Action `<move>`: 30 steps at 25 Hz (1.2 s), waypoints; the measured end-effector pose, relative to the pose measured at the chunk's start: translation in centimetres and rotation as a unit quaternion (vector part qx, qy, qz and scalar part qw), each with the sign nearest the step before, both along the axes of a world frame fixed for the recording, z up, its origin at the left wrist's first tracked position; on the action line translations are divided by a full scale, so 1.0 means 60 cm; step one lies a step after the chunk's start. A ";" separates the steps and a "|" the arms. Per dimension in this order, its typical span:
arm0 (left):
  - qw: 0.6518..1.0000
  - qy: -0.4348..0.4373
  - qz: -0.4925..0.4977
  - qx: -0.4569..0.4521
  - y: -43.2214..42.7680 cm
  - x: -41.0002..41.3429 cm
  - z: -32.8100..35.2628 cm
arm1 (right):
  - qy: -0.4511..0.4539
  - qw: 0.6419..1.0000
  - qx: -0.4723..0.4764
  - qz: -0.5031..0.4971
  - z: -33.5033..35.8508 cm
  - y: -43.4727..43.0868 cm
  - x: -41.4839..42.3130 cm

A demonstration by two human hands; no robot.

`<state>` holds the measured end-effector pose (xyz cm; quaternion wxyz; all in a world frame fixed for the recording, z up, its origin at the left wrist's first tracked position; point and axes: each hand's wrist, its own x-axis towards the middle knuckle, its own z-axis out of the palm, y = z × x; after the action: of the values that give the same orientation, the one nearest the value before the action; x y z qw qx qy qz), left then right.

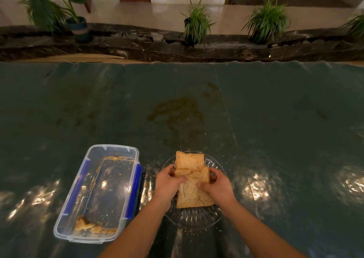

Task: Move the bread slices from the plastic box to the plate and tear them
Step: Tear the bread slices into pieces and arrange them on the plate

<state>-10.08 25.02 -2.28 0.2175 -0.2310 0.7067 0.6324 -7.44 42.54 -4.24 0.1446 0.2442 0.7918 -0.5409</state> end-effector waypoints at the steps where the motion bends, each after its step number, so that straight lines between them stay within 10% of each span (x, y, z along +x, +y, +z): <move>1: 1.000 -0.014 0.001 0.010 -0.001 0.000 0.000 | -0.001 1.000 -0.006 0.000 0.000 0.000 0.000; 16: 0.995 0.028 0.060 0.070 0.002 0.057 0.016 | 0.035 0.996 -0.080 -0.013 0.027 0.013 0.044; 30: 0.996 -0.076 0.044 0.035 0.022 0.115 -0.006 | -0.029 0.991 0.111 0.069 0.034 0.024 0.073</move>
<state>-3.18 26.35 -2.62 0.2499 -0.3016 0.6548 0.6464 -3.05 43.97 -2.18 0.1770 0.2189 0.8572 -0.4312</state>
